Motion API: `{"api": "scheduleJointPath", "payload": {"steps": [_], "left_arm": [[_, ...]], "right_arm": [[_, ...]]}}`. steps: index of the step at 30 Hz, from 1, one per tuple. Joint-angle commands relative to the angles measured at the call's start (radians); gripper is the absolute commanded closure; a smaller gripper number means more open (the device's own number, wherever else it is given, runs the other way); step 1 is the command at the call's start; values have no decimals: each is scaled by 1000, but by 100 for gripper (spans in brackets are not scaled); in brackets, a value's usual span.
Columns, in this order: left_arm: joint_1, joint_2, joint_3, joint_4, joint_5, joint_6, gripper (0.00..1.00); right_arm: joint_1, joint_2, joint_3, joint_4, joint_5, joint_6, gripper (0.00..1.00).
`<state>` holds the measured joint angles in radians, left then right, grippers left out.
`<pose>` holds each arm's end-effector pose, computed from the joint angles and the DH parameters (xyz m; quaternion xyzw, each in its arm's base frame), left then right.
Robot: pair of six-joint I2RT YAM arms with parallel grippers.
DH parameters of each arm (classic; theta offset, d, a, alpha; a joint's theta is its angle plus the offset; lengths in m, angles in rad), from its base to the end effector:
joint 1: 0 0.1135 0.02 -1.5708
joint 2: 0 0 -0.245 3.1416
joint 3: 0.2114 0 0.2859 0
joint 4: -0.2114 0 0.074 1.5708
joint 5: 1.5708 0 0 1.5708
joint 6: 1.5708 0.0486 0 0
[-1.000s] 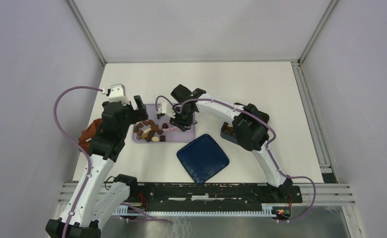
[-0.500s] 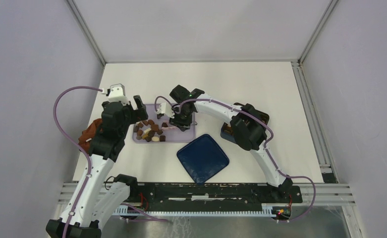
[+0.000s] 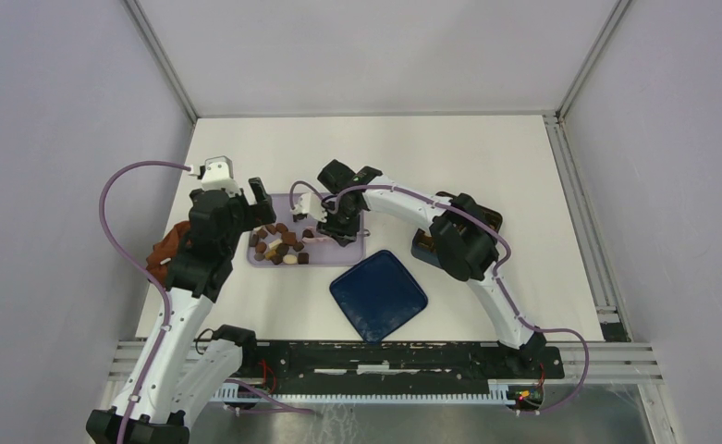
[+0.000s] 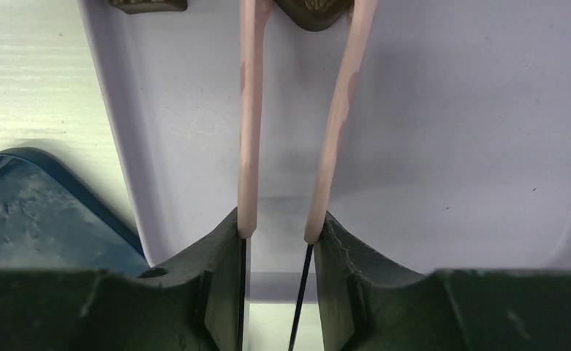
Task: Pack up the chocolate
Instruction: Pick up the fake chocolate from the plate.
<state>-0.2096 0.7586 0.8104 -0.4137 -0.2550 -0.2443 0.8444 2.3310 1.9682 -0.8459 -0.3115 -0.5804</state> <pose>0.2289 -0.0362 0.3136 -0.0864 0.8148 -0.0249 0.5728 0.3303 0.3942 0.1355 -0.6563 0.7172 0.1747 0.1563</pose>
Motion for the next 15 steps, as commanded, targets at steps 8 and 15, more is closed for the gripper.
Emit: {"api": "scheduleJointPath", "payload": {"steps": [8,15], "left_arm": [[7,-1,-7,30,13,37,0],[7,1,-8,29,11,37,0]], "right_arm": [[-2,-174,-117,59,11,-9,76],[-14,-214,-169,73,-1,-11,77]]}}
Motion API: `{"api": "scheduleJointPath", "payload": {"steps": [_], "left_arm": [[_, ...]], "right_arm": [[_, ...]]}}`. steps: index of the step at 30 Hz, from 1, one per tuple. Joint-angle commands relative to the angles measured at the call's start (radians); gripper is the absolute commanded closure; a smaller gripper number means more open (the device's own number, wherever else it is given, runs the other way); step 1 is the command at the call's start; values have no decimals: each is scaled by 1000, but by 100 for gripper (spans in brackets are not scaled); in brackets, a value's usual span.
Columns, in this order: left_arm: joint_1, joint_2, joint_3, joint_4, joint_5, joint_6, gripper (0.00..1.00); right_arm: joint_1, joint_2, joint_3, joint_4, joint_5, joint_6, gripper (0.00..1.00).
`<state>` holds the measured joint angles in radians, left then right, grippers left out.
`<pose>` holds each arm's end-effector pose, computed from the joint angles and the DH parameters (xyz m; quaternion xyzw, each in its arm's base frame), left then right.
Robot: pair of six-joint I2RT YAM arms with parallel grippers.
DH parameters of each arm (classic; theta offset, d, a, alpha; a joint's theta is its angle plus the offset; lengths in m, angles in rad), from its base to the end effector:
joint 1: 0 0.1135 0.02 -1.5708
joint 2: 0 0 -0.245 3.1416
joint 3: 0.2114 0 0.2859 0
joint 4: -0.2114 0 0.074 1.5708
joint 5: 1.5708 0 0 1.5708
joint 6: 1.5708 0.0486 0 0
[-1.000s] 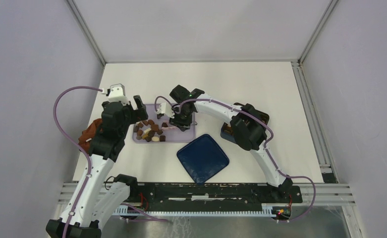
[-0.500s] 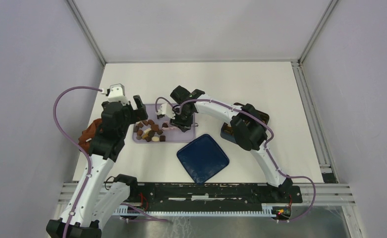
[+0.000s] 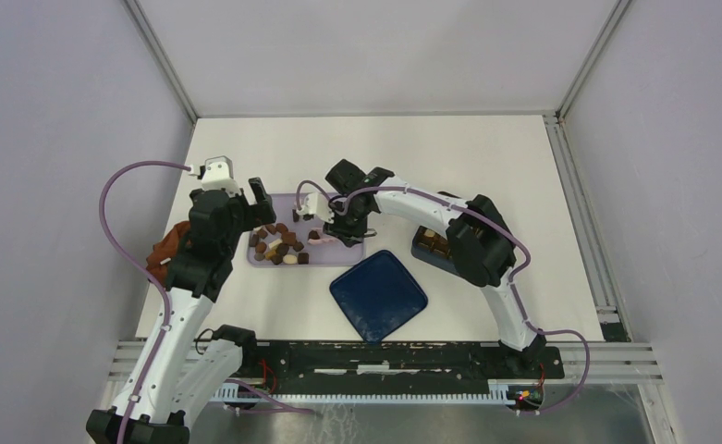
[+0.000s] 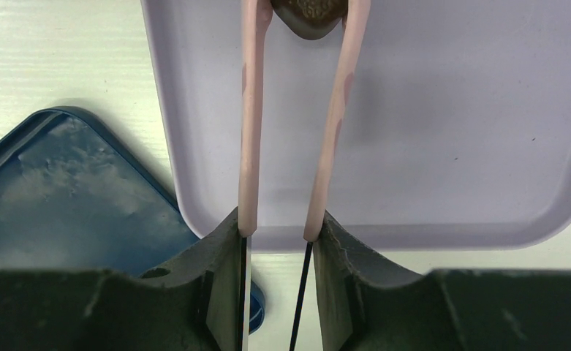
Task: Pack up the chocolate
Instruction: Pick up the fake chocolate from the plate.
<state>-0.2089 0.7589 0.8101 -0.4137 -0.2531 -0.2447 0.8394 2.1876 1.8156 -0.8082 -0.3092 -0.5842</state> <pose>0.2290 -0.0361 0.3134 -0.0863 0.8150 -0.0255 0.5724 0.3161 0.3744 0.1564 -0.6558 0.7144 0.1742 0.1710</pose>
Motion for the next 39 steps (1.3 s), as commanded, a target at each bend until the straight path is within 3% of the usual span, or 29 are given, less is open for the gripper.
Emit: {"api": "scheduleJointPath", "payload": {"steps": [1,39], "left_arm": [[6,0,-8,29,9,38,0],[6,27,-9,24,-8,40,0]], "right_arm": [[-11,-77,-22,37,-7,-7,77],[-120,-413,-293,83,-108,-7,78]]}}
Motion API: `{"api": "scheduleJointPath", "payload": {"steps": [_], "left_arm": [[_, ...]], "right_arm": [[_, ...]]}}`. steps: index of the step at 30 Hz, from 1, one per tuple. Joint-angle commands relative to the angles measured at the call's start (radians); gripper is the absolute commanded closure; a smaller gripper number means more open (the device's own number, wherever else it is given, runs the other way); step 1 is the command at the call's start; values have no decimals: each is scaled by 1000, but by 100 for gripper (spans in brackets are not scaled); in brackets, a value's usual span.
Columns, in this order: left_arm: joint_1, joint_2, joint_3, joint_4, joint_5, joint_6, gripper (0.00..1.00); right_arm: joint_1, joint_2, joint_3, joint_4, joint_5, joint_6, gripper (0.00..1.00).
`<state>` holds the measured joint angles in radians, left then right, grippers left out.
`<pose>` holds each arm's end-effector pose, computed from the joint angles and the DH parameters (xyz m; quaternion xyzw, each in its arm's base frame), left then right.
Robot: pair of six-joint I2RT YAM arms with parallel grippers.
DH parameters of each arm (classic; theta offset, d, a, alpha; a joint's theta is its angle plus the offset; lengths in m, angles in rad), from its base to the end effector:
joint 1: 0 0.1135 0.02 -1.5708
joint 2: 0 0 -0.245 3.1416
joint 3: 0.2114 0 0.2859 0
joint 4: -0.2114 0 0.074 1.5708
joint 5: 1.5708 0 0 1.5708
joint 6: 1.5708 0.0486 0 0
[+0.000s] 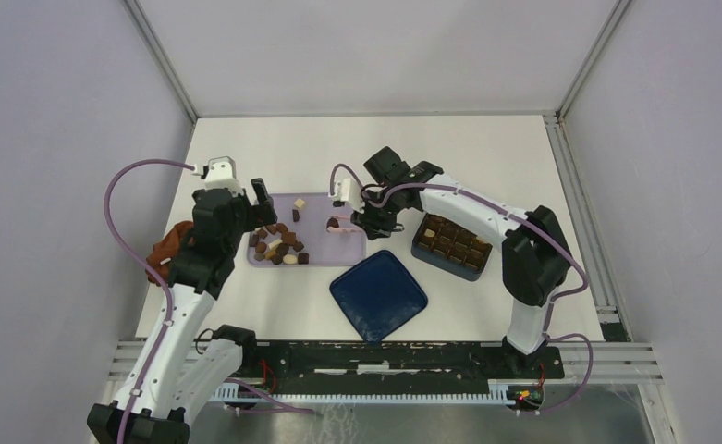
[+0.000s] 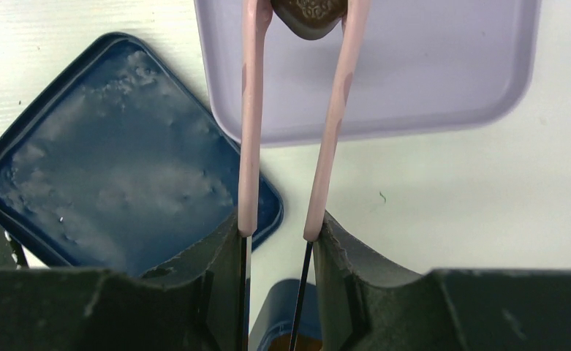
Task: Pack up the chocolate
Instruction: Pick up the fake chocolate from the plate, then place the fake chocolate in the packing box.
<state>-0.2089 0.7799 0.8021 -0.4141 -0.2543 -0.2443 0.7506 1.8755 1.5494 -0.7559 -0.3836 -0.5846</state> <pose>0.2332 -0.0369 0.3057 -0.0851 0.8232 -0.0212 0.5610 0.3046 0.3089 0.2094 -0.6259 0.7194 0.2040 0.2214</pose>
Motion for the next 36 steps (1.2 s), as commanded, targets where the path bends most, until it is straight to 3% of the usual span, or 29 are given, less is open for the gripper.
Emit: {"api": "scheduleJointPath", "payload": {"steps": [1,21,36], "left_arm": [[6,8,-1,23,-7,39,0],[5,15,-1,17,-25,41,0],[6,11,-1,19,-3,39,0]], "right_arm": [[-41,-118,-40,31,-38,-6,78],[-429,-535,-389,1,-139,-55,78],[-718,-685,-639,-81,-152,-215,78]]}}
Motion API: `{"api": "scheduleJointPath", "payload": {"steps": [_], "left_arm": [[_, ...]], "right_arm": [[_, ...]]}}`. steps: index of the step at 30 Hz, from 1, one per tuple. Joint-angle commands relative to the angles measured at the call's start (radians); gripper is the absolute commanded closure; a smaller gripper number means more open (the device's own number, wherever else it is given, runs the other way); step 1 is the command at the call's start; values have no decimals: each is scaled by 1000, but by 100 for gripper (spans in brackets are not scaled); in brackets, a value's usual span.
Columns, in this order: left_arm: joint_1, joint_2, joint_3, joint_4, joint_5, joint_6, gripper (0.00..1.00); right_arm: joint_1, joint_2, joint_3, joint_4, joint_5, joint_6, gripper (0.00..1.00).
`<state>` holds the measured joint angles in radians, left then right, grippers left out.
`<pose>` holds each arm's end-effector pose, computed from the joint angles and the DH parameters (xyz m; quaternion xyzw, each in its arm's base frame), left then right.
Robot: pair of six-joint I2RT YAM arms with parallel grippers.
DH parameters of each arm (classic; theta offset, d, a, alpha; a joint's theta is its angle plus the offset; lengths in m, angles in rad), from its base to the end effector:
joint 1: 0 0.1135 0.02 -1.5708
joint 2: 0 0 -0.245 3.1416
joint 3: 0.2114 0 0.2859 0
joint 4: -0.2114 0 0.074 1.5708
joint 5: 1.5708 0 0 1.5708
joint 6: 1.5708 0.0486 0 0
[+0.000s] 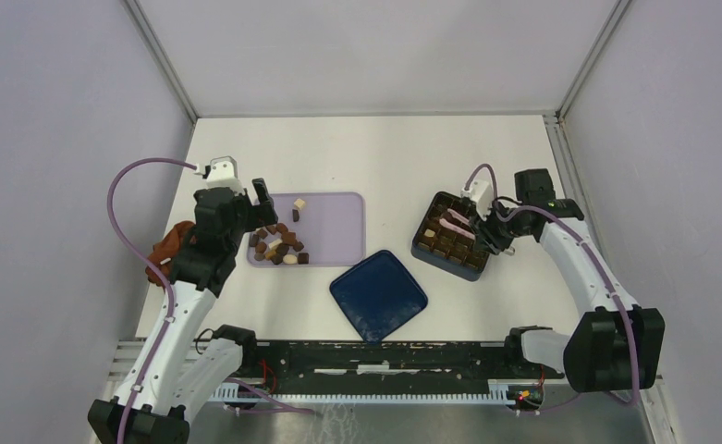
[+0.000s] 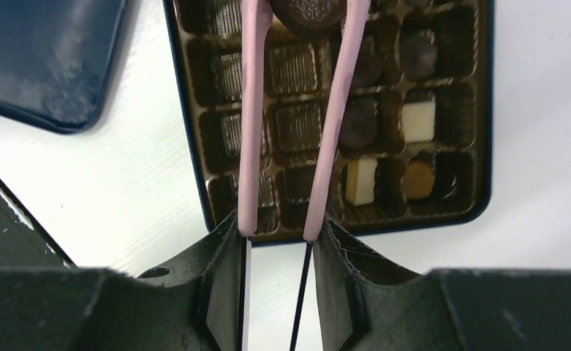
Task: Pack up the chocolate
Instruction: Place the fake chocolate in the packing box.
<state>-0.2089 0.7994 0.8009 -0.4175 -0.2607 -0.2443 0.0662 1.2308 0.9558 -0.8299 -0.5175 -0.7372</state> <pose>0.2367 -0.0374 0.3007 -0.0856 0.8294 -0.0155 0.5518 0.2736 0.0422 0.2225 -0.4221 0.8426 0.1616 0.2927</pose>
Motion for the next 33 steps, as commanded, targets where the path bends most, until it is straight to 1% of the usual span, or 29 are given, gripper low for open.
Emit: {"api": "scheduleJointPath", "payload": {"steps": [1,8,12,19,22,25,29,33], "left_arm": [[6,-9,0,22,5,39,0],[6,-12,2,23,9,39,0],[6,-12,1,23,12,40,0],[6,-12,1,23,18,39,0],[6,-11,1,23,20,39,0],[6,-12,1,23,21,40,0],[6,-12,1,23,21,40,0],[6,-14,1,23,21,39,0]], "right_arm": [[-36,-47,-62,-3,-10,-66,78],[-45,-41,-123,18,18,-87,77],[-45,-13,-113,38,18,-78,76],[-44,46,-107,52,18,-82,72],[-45,55,-108,59,20,-81,69],[-45,67,-105,71,26,-76,62],[-45,84,-100,82,31,-70,60],[-45,95,-97,82,33,-70,55]]}}
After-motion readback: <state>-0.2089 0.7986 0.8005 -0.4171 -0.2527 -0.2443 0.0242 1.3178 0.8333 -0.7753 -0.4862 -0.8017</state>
